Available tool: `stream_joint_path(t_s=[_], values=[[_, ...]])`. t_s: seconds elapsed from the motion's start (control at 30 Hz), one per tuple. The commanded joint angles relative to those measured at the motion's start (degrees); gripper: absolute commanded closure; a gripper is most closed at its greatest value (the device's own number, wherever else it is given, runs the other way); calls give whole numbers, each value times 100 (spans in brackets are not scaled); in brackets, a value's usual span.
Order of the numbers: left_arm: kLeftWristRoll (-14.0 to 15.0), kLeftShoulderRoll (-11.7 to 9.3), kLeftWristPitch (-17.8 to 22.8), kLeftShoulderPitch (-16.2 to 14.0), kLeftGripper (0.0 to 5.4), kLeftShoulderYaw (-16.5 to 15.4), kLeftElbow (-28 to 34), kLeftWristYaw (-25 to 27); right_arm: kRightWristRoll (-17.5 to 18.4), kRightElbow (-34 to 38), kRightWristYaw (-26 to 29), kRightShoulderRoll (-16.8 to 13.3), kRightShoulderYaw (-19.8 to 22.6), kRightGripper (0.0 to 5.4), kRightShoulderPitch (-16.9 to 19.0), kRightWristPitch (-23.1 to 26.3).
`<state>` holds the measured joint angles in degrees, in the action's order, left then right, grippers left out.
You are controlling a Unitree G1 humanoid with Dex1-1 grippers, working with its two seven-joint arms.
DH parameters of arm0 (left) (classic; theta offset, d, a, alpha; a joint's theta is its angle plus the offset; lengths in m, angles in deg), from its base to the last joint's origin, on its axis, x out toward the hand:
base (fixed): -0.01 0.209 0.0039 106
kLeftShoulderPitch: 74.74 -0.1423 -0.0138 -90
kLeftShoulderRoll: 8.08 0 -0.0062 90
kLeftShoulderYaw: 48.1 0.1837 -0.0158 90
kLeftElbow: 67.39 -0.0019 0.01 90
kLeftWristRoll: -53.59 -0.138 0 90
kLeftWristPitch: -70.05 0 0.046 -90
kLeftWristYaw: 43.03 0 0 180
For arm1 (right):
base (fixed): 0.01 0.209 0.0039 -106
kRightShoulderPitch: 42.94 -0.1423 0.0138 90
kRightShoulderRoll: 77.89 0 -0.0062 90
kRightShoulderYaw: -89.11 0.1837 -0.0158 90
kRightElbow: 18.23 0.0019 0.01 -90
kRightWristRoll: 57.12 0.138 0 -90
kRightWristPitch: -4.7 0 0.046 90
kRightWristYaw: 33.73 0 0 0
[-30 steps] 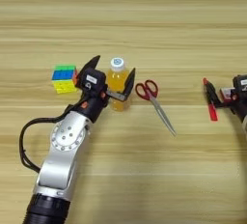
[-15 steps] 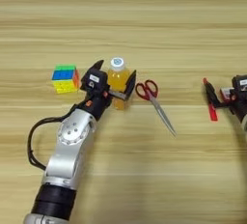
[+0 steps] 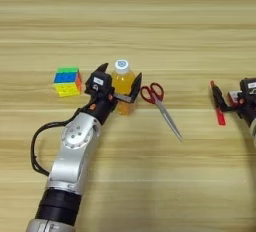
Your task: Move the objects on the table
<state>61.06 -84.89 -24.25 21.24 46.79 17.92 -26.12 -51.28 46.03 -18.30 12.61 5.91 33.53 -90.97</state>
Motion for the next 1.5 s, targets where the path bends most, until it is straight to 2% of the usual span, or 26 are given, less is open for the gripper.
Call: stream_joint_path(t_s=[0.03, 0.53, 0.87, 1.13, 1.5], values=[[56, 63, -67, 83, 19, -9, -50, 33, -36, -24, 7, 12, -19, 0, 15, -33], [107, 94, -145, 96, 187, -68, -110, 114, -31, 7, -17, 13, -1, 0, 19, -29], [175, 59, -114, 120, 193, -160, -9, 144, -47, -1, -22, 46, -34, 0, 22, -37], [250, -37, 119, 222, 193, -195, 315, 181, -112, 104, 34, 106, -170, 0, 60, -104], [367, -179, 629, 642, 193, -239, 773, 256, -97, 982, 716, 296, -832, 0, 439, -368]])
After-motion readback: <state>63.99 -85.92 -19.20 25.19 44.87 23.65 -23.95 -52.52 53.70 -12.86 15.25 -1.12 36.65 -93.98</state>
